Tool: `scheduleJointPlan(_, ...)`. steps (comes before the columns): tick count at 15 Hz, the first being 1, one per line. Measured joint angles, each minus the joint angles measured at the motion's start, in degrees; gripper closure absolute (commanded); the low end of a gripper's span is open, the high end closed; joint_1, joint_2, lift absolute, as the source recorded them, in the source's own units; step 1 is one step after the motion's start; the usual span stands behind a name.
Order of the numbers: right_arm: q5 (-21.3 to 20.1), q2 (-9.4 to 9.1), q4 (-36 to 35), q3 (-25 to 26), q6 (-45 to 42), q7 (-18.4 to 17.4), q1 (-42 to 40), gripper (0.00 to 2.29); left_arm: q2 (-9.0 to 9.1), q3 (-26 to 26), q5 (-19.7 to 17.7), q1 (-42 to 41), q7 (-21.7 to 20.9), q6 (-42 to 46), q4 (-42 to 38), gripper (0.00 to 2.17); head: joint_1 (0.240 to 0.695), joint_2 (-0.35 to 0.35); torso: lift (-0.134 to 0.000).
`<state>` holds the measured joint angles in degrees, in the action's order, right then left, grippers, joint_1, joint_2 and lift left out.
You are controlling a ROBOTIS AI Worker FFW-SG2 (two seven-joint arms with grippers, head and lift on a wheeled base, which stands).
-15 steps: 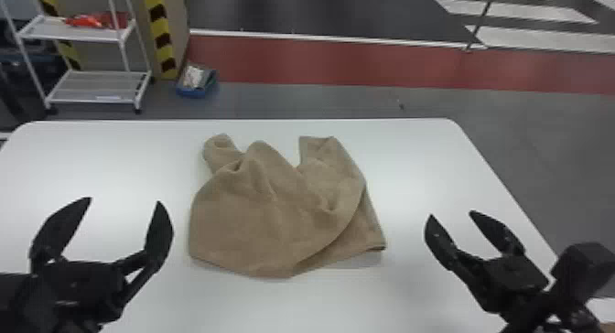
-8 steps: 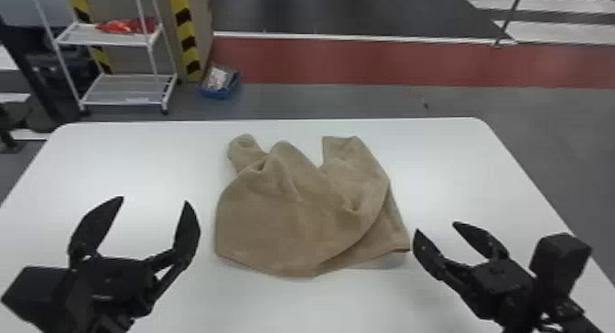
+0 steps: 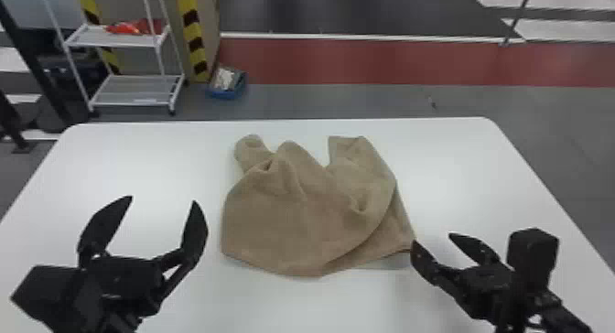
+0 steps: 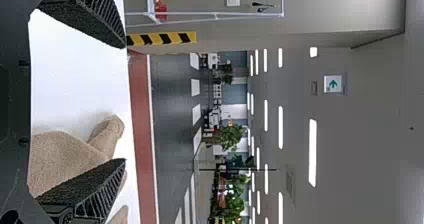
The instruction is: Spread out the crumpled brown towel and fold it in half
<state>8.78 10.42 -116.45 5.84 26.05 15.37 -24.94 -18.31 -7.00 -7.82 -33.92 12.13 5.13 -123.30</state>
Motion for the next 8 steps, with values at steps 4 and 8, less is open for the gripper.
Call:
scheduleJointPlan(4, -0.87, -0.22, 1.56, -0.66, 3.47, -0.34, 1.73, 0.42, -0.06, -0.03, 0.00, -0.02, 0.00, -0.01, -0.01, 0.07, 0.695, -0.040, -0.125)
scheduleJointPlan(8, 0.29, -0.33, 3.35, -0.72, 4.78, -0.08, 3.20, 0.47, -0.06, 0.05, 0.00, -0.09, 0.00, -0.01, 0.04, 0.07, 0.695, -0.038, -0.125)
